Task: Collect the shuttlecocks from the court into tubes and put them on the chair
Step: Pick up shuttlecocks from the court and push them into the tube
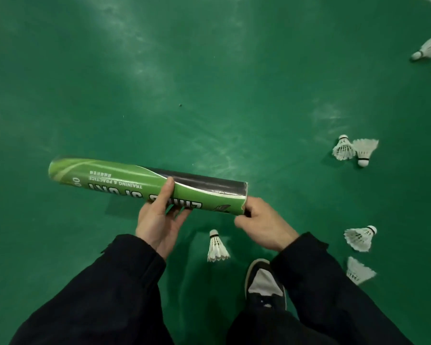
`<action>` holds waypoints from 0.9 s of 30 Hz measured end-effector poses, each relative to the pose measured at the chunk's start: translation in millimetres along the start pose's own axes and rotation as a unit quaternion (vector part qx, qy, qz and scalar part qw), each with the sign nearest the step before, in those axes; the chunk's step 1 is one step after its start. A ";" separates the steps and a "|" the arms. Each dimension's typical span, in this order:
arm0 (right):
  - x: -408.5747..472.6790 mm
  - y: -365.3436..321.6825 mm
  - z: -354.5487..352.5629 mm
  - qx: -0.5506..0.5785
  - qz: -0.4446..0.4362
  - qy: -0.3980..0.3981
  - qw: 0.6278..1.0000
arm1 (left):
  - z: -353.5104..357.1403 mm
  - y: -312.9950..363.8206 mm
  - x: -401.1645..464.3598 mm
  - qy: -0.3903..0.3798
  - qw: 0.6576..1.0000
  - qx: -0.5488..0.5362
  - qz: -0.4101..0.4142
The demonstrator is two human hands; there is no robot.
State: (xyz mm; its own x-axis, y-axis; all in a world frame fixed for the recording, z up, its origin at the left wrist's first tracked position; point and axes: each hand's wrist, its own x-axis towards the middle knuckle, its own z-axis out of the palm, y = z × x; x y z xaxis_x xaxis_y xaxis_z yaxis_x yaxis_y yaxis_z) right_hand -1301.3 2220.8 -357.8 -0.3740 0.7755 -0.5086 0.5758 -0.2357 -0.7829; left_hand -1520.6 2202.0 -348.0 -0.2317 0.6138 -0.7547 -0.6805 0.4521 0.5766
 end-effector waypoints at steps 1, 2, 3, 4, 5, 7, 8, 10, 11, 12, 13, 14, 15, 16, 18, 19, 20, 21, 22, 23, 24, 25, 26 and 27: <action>1.2 -1.4 -5.8 -0.016 0.008 -0.038 0.999 | -2.2 -2.2 -0.1 -0.011 1.000 0.004 -0.005; 1.8 -3.6 -10.2 -0.002 0.003 -0.074 0.997 | -4.7 -2.7 1.2 -0.021 1.000 0.009 -0.014; 2.6 -4.9 -13.4 0.028 -0.011 -0.102 0.994 | -5.9 -1.7 2.8 -0.029 0.999 0.014 -0.023; 4.0 -5.0 -15.6 0.074 -0.023 -0.119 0.990 | -6.4 -0.1 4.3 -0.034 0.999 0.018 -0.030; 4.7 -3.8 -16.8 0.147 -0.035 -0.116 0.982 | -6.3 1.8 6.1 -0.037 0.999 0.017 -0.030; 4.5 0.2 -15.1 0.341 -0.046 -0.032 0.938 | -5.4 6.9 8.0 -0.023 1.000 -0.002 -0.015; 3.4 3.8 -10.9 0.415 -0.050 0.035 0.908 | -5.6 10.1 7.8 -0.003 1.000 -0.019 -0.001; 4.9 19.9 9.3 0.372 -0.039 0.160 0.913 | -9.8 15.5 7.9 0.047 0.998 -0.044 0.025; 9.2 34.8 25.2 0.256 -0.033 0.174 0.950 | -13.5 17.1 8.5 0.065 0.996 -0.046 0.033; 13.5 50.2 44.5 0.094 -0.024 0.119 0.988 | -16.5 17.6 8.1 0.072 0.996 -0.044 0.035; 18.2 70.0 66.6 -0.079 -0.022 0.012 0.997 | -17.9 16.8 6.8 0.068 0.996 -0.039 0.033; 22.4 84.4 84.8 -0.218 -0.025 -0.069 0.973 | -18.6 14.5 6.3 0.061 0.997 -0.033 0.028; 26.5 90.6 96.5 -0.311 -0.029 -0.094 0.945 | -18.8 12.5 5.9 0.054 0.998 -0.026 0.022; 29.0 91.4 102.6 -0.356 -0.031 -0.086 0.930 | -18.3 11.2 5.2 0.046 0.999 -0.022 0.018; 31.8 88.9 106.5 -0.373 -0.033 -0.062 0.925 | -17.9 10.5 5.1 0.036 0.999 -0.028 0.015; 30.0 86.4 106.0 -0.392 -0.038 -0.072 0.916 | -18.0 9.9 5.3 0.034 0.999 -0.031 0.012; 26.1 86.5 105.4 -0.416 -0.037 -0.091 0.904 | -17.9 8.9 5.7 0.034 0.999 -0.032 0.007; 21.2 88.5 104.3 -0.433 -0.037 -0.113 0.894 | -16.8 7.8 5.6 0.032 0.999 -0.030 0.001; 14.4 91.8 103.3 -0.435 -0.035 -0.130 0.890 | -16.0 6.8 5.9 0.030 0.999 -0.026 -0.003; 9.2 98.0 102.4 -0.422 -0.035 -0.130 0.897 | -13.8 6.2 5.9 0.032 0.999 -0.024 -0.004; 3.6 101.1 98.6 -0.369 -0.033 -0.087 0.925 | -11.6 5.2 6.2 0.034 0.999 -0.019 -0.004; -3.0 100.9 93.2 -0.267 -0.004 -0.003 0.964 | -9.3 3.9 6.8 0.032 0.999 -0.012 -0.004; -11.2 97.1 85.5 -0.121 0.042 0.114 0.985 | -6.8 2.4 6.5 0.027 1.000 -0.003 -0.005; -21.9 88.6 72.2 0.038 0.096 0.227 0.968 | -4.6 -0.1 5.5 0.021 1.000 0.009 -0.006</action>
State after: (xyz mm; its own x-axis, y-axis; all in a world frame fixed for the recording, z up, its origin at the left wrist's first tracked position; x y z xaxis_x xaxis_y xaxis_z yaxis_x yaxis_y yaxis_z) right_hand -1294.5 2140.7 -441.9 0.1023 0.8865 -0.4513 0.5409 -0.4303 -0.7227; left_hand -1525.0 2202.4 -353.6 -0.2527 0.5800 -0.7744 -0.6716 0.4710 0.5719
